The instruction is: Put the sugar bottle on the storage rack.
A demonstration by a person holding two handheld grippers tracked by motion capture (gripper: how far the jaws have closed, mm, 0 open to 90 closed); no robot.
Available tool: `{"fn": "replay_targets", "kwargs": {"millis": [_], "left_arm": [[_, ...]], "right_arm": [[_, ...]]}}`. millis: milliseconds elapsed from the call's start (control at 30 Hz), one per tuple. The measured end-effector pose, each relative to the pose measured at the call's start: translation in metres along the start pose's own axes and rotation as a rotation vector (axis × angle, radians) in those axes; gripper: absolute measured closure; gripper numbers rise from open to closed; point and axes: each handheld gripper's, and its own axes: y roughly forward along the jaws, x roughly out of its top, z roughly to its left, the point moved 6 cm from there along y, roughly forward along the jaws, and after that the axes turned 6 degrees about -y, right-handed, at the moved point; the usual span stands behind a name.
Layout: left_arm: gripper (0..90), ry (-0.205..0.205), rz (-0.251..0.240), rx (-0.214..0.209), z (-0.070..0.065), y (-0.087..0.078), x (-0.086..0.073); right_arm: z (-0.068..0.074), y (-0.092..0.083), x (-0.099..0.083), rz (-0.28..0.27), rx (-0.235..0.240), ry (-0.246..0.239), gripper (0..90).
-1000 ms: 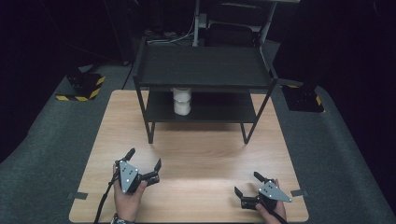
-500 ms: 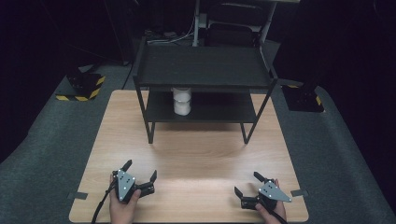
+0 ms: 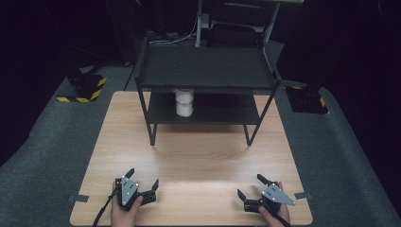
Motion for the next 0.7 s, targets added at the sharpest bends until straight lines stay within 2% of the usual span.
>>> {"fn": "replay_targets", "kwargs": {"millis": [200,700], "left_arm": [[0.5,0.040,0.029,-0.015,-0.0015,0.0020,0.0033],[0.5,0.036,0.030,-0.024,-0.0015,0.0012,0.0029]], "right_arm": [[0.0001,0.0002,0.0002,0.002,0.000,-0.002,0.0],[-0.0002,0.0013,0.0005,0.003,-0.005,0.005,0.0]]}}
